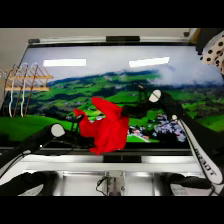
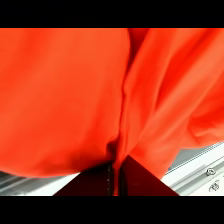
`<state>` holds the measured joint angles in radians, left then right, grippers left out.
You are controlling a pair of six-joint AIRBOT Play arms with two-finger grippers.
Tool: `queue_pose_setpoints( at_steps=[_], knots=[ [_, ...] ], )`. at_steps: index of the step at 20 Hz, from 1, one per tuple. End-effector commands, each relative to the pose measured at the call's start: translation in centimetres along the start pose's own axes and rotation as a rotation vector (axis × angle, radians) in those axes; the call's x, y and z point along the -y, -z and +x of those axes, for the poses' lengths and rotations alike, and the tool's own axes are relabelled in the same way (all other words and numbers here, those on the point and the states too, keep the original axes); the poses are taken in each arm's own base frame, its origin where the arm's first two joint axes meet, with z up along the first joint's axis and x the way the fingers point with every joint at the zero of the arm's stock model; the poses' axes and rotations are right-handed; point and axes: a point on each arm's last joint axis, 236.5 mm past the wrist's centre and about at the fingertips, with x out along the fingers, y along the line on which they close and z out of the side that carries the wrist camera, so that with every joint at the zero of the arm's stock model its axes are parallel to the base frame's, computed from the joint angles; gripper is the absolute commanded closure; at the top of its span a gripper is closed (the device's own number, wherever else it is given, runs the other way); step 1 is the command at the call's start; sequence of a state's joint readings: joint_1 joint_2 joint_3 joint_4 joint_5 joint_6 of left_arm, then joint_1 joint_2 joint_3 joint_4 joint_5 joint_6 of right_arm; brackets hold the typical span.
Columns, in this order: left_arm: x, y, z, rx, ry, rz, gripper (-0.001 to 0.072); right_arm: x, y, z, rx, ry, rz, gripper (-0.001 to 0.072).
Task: Fold the shirts.
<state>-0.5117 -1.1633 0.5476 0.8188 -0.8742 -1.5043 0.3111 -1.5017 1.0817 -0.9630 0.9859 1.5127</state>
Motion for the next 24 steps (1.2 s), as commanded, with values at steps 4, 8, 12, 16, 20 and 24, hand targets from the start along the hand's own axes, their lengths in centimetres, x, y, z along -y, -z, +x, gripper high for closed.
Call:
queue_pose_setpoints(
  at_steps=[4,8,12,16,20,24],
  knots=[
    [0.8,-2.0,-1.9,0.068,0.01,0.098,0.0671,-2.2,-0.1,3.0,0.03,0.003,-0.063,0.0639],
    [0.2,-4.2,-6.6,0.138,-0.066,0.203,0.0671,-3.5,-3.9,-2.2,0.184,0.054,-0.199,0.0641],
    [-0.1,-5.5,-9.3,0.182,-0.094,0.219,0.0671,-4.2,-5.0,-5.1,0.246,0.089,-0.241,0.0037],
    [-0.3,-5.4,-8.9,0.166,-0.093,0.205,0.0671,-1.1,-2.6,-0.3,0.072,0.128,-0.186,0.0038],
    [-0.3,-5.4,-8.8,0.164,-0.094,0.206,0.0671,0.4,-2.1,3.0,0.022,0.125,-0.063,0.0044],
    [-0.3,-5.6,-8.9,0.175,-0.095,0.211,0.0671,-2.3,-6.1,3.0,0.192,0.0,0.039,0.0648]
  ],
)
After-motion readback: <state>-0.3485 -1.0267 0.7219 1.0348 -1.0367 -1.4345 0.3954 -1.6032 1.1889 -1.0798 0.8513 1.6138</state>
